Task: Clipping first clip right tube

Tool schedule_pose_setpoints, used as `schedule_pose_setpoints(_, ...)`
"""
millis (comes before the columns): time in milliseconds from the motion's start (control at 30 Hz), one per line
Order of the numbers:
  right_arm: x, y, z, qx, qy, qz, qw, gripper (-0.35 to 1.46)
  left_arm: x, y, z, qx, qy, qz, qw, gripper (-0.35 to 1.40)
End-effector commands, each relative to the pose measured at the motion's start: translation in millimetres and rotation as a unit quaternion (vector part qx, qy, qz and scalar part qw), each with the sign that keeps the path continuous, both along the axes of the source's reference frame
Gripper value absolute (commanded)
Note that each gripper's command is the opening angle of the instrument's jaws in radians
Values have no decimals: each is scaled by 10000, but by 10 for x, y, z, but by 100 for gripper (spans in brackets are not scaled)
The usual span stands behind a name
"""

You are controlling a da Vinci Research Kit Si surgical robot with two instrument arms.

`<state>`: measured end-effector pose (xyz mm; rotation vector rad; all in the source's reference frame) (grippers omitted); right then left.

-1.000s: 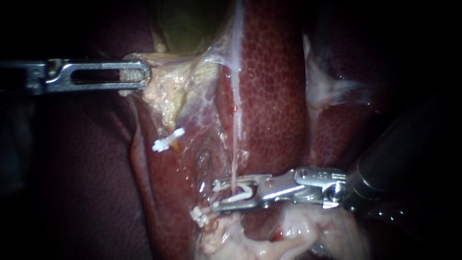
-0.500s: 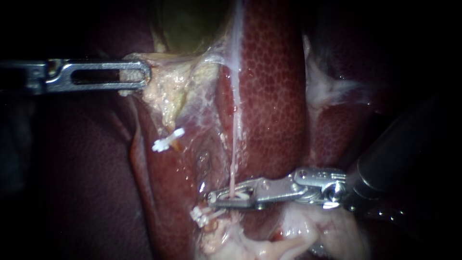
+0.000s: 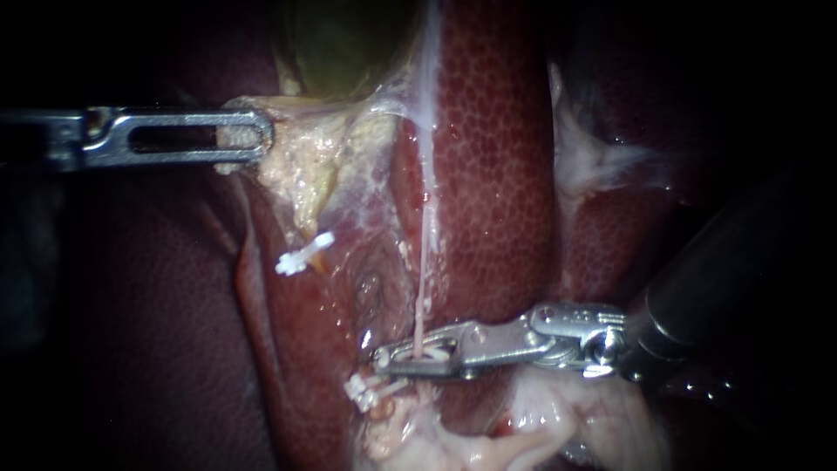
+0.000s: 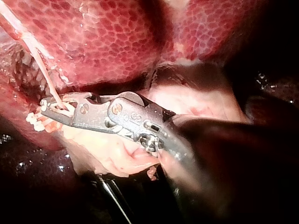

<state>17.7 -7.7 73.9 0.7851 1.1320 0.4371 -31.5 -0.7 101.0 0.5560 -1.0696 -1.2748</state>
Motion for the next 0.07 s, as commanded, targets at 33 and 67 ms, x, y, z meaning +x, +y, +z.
schedule_pose_setpoints(33,-1,0,2,2,-5,6,10000,-35,0,0,0,0,-1,0,10000,-35)
schedule_pose_setpoints(67,-2,1,3,1,-4,5,10000,-35,0,0,0,0,-1,0,10000,-35)
